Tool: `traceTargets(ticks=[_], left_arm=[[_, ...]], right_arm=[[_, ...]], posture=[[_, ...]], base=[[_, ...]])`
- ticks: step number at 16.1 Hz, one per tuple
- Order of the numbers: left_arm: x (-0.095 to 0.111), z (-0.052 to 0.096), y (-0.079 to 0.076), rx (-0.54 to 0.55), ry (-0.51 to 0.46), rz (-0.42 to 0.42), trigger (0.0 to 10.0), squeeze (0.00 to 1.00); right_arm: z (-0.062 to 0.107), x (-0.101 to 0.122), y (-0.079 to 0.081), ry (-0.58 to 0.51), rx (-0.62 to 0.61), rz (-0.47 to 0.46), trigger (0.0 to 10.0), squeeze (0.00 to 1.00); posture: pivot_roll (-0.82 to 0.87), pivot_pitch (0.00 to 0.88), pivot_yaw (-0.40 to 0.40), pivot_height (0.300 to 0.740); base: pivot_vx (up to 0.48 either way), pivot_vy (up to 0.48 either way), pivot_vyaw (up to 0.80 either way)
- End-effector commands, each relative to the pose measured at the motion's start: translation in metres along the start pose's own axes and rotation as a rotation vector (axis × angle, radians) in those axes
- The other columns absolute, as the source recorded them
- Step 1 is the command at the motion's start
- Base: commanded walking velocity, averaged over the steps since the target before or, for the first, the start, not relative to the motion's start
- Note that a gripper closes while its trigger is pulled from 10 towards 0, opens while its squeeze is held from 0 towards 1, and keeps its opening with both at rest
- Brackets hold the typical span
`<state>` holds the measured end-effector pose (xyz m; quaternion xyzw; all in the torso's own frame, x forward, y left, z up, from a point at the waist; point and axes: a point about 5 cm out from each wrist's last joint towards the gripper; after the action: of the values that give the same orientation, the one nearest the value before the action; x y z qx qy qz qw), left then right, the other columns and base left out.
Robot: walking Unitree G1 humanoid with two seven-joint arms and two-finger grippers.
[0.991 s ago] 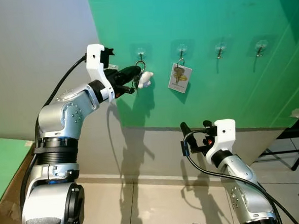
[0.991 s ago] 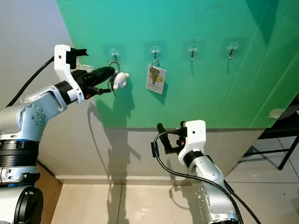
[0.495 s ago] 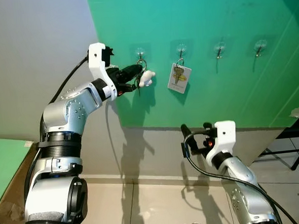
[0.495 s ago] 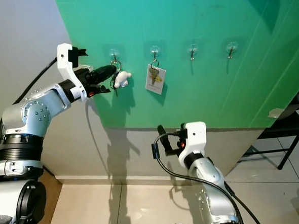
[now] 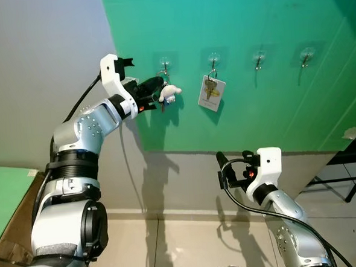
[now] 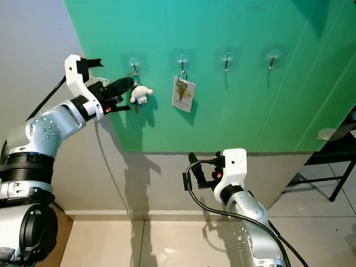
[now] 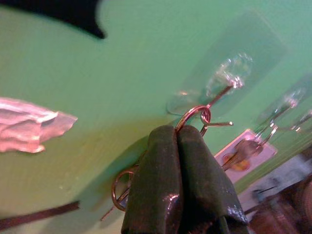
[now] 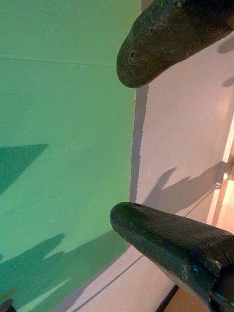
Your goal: Hang keys on a hook
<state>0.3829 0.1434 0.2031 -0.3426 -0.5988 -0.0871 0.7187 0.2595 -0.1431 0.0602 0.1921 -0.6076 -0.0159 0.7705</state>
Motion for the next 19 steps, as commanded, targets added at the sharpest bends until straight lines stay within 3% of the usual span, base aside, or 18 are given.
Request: traceTargets(ticks=[1, 3, 4, 13, 19], left_arm=[[-0.009, 0.002, 0.004, 0.042, 0.039, -0.073, 10.0, 0.00], [-0.015, 0.000, -0.001, 0.018, 0.052, -0.169, 10.0, 0.00], [-0.019, 0.000, -0.002, 0.021, 0.054, -0.221, 10.0, 1.00], [-0.014, -0.001, -0.002, 0.046, 0.016, -0.295, 10.0, 1.00], [-0.008, -0.001, -0.004, 0.043, -0.051, -0.274, 10.0, 1.00]], right_arm=[[-0.001, 0.003, 0.000, 0.000, 0.006, -0.003, 10.0, 0.00], [-0.002, 0.003, 0.000, 0.003, 0.006, -0.004, 10.0, 0.00], [-0.002, 0.003, 0.000, 0.005, 0.007, -0.005, 10.0, 0.00], [0.000, 0.000, 0.000, 0.017, 0.004, -0.007, 10.0, 0.00], [0.001, -0.001, -0.001, 0.023, 0.003, -0.007, 10.0, 0.00]], posture=[[-0.07, 0.000, 0.004, 0.740], [-0.07, 0.000, 0.003, 0.740], [-0.07, 0.000, 0.001, 0.740], [-0.07, 0.000, 0.002, 0.740], [-0.08, 0.000, 0.001, 0.740]], base=[[0.000, 0.000, 0.00], [0.000, 0.000, 0.00], [0.000, 0.000, 0.00], [0.000, 0.000, 0.00], [0.000, 0.000, 0.00]])
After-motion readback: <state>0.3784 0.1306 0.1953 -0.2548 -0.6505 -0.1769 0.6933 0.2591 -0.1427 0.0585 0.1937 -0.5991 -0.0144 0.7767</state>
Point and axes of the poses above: a point about 5 cm out from each wrist's last joint towards the gripper, its own z axis pointing back from the gripper into the wrist, its own x axis along the axis of the wrist's last joint, y = z × x, and after that the axes turned 5 degrees about -z, right-handed
